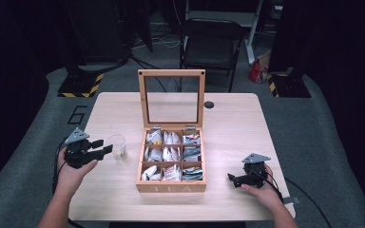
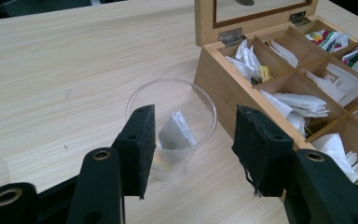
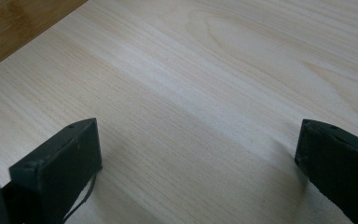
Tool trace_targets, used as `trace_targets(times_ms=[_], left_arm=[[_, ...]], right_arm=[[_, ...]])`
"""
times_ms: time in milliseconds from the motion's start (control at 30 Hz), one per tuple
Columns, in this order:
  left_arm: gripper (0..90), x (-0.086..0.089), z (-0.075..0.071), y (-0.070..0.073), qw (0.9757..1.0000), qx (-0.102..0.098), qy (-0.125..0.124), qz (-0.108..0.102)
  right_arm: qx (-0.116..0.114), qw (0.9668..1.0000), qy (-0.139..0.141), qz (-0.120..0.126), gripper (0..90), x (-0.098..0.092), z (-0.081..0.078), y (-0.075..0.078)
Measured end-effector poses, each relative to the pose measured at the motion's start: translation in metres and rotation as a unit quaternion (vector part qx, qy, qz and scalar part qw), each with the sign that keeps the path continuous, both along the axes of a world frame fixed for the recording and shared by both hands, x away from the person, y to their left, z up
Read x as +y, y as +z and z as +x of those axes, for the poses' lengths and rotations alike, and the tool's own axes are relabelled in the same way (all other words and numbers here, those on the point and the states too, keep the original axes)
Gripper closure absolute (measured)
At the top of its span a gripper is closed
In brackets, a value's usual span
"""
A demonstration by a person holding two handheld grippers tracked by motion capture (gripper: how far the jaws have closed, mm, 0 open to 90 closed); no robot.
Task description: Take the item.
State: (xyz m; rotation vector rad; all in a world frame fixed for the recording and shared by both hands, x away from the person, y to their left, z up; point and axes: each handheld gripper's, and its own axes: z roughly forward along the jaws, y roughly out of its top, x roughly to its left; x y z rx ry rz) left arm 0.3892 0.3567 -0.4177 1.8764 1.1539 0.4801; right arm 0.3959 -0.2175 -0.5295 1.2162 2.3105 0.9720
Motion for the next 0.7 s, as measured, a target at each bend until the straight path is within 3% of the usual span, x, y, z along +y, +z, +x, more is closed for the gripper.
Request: trace_targets(times_ms=[700], left_arm=[[43.3, 0.006, -0.011, -0.026, 0.9999, 0.012, 0.003, 0.006]], right_arm=[[0.000, 1.0000, 0.000, 0.000, 0.0, 0.000, 0.000, 0.000]])
